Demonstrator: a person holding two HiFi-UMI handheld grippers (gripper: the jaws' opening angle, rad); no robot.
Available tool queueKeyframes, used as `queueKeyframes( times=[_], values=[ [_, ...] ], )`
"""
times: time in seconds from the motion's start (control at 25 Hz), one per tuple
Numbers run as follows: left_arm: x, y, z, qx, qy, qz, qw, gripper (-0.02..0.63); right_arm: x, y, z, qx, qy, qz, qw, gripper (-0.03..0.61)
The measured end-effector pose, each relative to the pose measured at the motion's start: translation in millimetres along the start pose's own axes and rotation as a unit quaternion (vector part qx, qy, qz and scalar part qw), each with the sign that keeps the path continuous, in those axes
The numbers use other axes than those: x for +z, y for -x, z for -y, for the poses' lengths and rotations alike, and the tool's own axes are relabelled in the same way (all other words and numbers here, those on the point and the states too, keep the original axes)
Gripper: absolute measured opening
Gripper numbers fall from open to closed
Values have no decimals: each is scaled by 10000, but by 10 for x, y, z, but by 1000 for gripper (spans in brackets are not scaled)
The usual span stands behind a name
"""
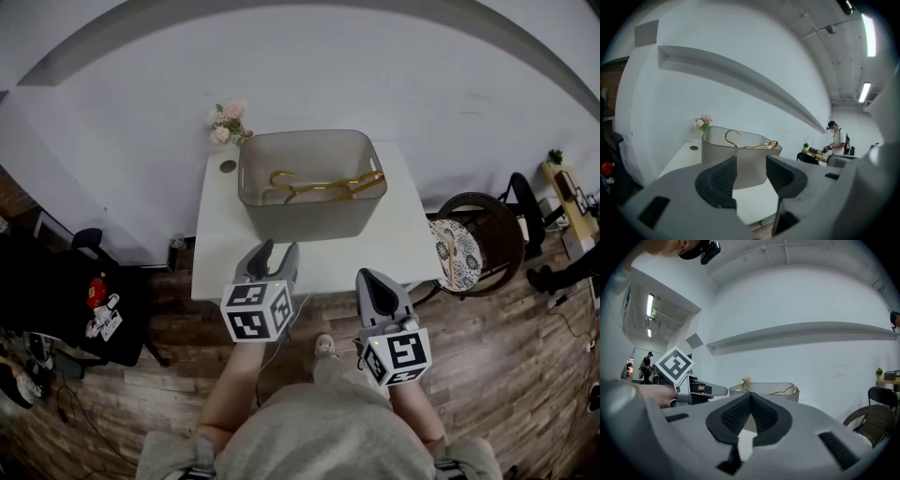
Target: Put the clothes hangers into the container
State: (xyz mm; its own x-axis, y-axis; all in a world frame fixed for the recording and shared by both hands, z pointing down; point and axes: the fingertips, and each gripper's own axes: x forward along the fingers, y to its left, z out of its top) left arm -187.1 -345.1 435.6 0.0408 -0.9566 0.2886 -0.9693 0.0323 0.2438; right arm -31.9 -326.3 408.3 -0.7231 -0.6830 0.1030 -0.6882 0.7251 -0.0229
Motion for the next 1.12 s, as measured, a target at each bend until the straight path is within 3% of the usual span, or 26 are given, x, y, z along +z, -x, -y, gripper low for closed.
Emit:
queueKeyframes(
  times=[0.28, 0.64, 1.12],
  values=[
    [-249, 534, 94, -130, 88, 40, 9999, 175, -91, 447, -268, -131, 13, -43, 9999, 2],
    [-508, 1214, 76, 75, 109, 90, 9999, 67, -114, 886, -630, -180, 79, 91, 9998, 2],
    [-811, 1912, 139, 123, 143, 220, 9996, 28, -232, 1331, -989, -89, 141, 22, 9999, 2]
  ],
)
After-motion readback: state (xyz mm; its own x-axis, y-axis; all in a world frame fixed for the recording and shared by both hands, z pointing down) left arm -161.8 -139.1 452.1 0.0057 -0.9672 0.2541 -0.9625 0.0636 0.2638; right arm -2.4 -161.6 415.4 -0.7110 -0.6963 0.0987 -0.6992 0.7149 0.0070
